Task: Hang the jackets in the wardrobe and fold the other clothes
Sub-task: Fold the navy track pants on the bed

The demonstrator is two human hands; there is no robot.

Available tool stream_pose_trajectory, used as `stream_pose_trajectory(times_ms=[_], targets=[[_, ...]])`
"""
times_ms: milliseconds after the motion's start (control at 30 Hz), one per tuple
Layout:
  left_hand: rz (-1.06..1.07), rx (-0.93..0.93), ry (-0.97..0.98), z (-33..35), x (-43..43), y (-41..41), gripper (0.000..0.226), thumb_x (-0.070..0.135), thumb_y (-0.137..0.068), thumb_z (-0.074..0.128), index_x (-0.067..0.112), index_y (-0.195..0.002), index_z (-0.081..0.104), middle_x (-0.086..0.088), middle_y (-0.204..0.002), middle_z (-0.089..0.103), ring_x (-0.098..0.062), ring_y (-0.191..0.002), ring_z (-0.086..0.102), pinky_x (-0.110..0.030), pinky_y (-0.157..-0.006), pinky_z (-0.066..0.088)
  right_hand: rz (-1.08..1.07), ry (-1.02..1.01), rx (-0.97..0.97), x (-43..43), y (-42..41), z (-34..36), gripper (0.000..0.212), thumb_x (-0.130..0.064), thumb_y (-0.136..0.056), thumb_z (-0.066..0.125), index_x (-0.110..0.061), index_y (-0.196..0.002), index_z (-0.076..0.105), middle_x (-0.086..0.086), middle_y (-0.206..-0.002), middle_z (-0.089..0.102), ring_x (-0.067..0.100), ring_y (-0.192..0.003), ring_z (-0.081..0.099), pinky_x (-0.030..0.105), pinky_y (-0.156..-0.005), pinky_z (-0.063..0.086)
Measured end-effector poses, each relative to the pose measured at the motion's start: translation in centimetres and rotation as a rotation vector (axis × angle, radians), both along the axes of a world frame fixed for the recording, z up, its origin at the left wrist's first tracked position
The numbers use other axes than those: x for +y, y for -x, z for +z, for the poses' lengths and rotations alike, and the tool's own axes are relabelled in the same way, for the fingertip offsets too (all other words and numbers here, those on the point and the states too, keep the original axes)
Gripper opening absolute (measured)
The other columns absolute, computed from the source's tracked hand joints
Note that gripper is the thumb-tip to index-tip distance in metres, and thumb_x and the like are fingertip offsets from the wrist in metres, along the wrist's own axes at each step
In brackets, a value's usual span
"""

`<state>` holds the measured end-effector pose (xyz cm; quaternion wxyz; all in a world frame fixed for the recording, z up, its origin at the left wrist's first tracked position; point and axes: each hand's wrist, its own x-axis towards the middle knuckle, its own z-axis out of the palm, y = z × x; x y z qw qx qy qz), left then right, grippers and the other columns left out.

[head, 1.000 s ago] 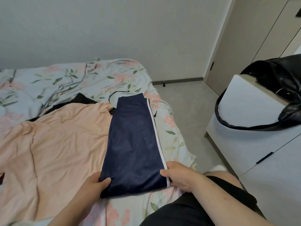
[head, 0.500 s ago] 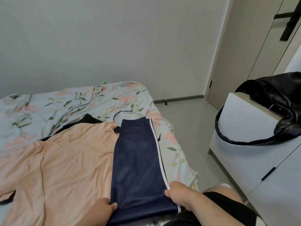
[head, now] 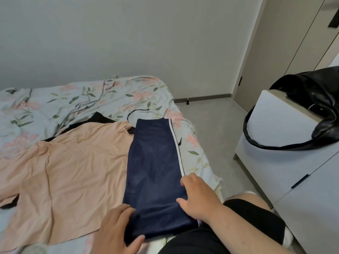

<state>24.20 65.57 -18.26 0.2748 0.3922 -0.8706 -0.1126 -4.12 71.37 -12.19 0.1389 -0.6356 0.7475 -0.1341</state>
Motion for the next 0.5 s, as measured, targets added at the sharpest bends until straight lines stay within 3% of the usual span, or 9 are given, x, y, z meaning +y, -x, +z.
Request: stream_pose_trajectory(times_ms=[67, 133, 233, 333, 400, 500], targets=[[-0.235, -0.193, 0.182, -0.4, -0.1, -0.8, 0.055, 0.06, -0.062, 0.068, 0.027, -0.106, 0.064, 0.011, -0.115, 0.059, -0.01, -0.102, 0.057, -0.024, -0.089, 0.039, 0.263, -0.021, 0.04, 0.3, -1.1, 0.2, 0.042, -0.064, -0.072, 0.063, -0.031, -0.088, 0.042, -0.012, -0.093, 0.042, 0.013, -0.086, 0.041, 0.027, -0.071, 0.038], [-0.27, -0.219, 0.145, -0.4, -0.4, -0.9, 0.038, 0.044, -0.064, 0.059, 0.027, -0.097, 0.071, 0.011, -0.109, 0.065, -0.011, -0.094, 0.064, -0.022, -0.083, 0.041, 0.378, -0.166, 0.083, 0.5, -1.8, -0.3, 0.049, -0.068, -0.064, 0.067, -0.028, -0.087, 0.049, -0.009, -0.092, 0.044, 0.014, -0.087, 0.04, 0.03, -0.068, 0.035], [-0.26, -0.161, 0.023, 0.5, -0.8, -0.3, 0.029, 0.032, -0.069, 0.053, 0.024, -0.086, 0.076, 0.012, -0.088, 0.072, -0.009, -0.078, 0.068, -0.018, -0.071, 0.044, 0.41, -0.29, 0.191, 0.1, -1.7, -0.8, 0.044, -0.047, -0.068, 0.074, -0.023, -0.1, 0.055, -0.002, -0.101, 0.047, 0.022, -0.093, 0.044, 0.034, -0.074, 0.041], [-0.073, -0.024, -0.225, 1.9, -1.4, 0.1, 0.014, 0.031, -0.08, 0.057, 0.032, -0.087, 0.069, 0.023, -0.077, 0.066, -0.002, -0.07, 0.062, -0.012, -0.062, 0.041, 0.299, -0.268, 0.118, 0.0, -1.1, -1.1, 0.021, -0.014, -0.074, 0.06, -0.024, -0.09, 0.051, -0.003, -0.096, 0.047, 0.024, -0.09, 0.047, 0.032, -0.07, 0.039], [0.07, 0.008, -0.304, 2.7, -2.0, 0.2, 0.011, 0.027, -0.084, 0.068, 0.037, -0.086, 0.066, 0.027, -0.076, 0.065, 0.0, -0.071, 0.06, -0.014, -0.064, 0.043, 0.126, -0.211, -0.07, 0.0, -0.3, -0.9, 0.018, -0.012, -0.075, 0.052, -0.029, -0.08, 0.051, -0.008, -0.087, 0.052, 0.02, -0.084, 0.054, 0.027, -0.065, 0.04], [0.145, 0.069, -0.366, 5.3, -3.5, 0.7, 0.022, 0.021, -0.083, 0.074, 0.04, -0.079, 0.064, 0.026, -0.074, 0.065, 0.0, -0.069, 0.061, -0.025, -0.062, 0.049, -0.133, -0.037, -0.305, 0.0, 0.9, 0.7, 0.019, -0.018, -0.077, 0.056, -0.037, -0.074, 0.055, -0.012, -0.077, 0.061, 0.004, -0.073, 0.058, 0.015, -0.06, 0.041]])
